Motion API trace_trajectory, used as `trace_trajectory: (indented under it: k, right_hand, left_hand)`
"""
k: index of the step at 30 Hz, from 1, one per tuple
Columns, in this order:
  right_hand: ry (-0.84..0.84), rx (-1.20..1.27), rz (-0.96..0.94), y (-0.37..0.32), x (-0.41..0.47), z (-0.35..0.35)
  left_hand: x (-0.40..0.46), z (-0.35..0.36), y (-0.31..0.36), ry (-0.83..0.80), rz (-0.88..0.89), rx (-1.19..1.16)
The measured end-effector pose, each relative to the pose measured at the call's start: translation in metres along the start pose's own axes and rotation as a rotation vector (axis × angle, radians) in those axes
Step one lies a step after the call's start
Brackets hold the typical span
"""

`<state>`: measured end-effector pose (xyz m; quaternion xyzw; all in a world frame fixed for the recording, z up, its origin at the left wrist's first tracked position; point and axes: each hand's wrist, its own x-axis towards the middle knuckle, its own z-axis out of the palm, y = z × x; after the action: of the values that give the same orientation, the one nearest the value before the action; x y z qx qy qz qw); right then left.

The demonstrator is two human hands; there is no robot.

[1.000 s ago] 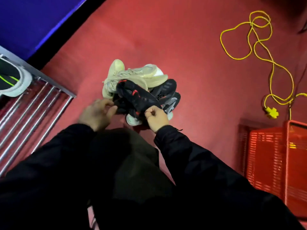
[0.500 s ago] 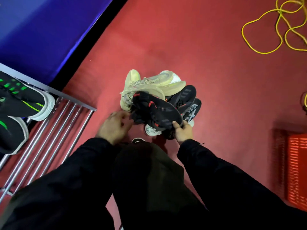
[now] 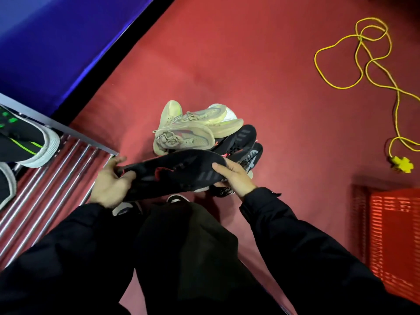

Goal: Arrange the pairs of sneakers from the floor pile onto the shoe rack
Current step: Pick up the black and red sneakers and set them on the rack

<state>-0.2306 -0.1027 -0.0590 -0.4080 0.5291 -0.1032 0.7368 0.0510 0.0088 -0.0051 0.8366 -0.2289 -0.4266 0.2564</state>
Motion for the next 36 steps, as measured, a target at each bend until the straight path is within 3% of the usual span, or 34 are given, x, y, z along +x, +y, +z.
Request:
trace_trajectory:
  k: [3,6,10,13,18,22,28,33,36]
  right_hand:
    - [0.281,0.125,0.247,0.024,0.025,0.003]
    - [0.534,0.004,0.257,0.085,0.073,-0.010]
    - [0.503,0.177,0.339,0.078,0.079,0.010]
    - [0.580,0.191,0.348,0.055,0.075,0.020]
    - [0.670,0.074,0.213,0.075,0.078,0.011]
    - [0.713,0.187,0.080,0.052,0.025,0.015]
    - [0.559,0.127,-0.143,0.008,-0.057,0.018]
    - [0.291,-0.103,-0.321,-0.045,-0.098,0.036]
    - [0.136,-0.175,-0.405,-0.080,-0.123,0.061]
  left_hand:
    - [-0.008,0.002,-0.005,0.081,-0.005,0.026]
    - [-0.012,0.009,-0.007,0.125,-0.050,0.016]
    - [-0.006,0.010,-0.008,0.159,-0.137,-0.074]
    - [-0.003,0.011,-0.016,0.122,-0.184,-0.178]
    - [-0.006,0.016,-0.005,0.092,-0.229,-0.346]
    - [-0.014,0.017,0.014,0.123,-0.217,-0.446]
    - [-0.040,-0.011,0.041,0.112,-0.194,-0.667]
    - [-0.101,-0.039,0.062,0.127,-0.163,-0.945]
    - [-0.141,-0.065,0.061,0.246,-0.044,-1.061]
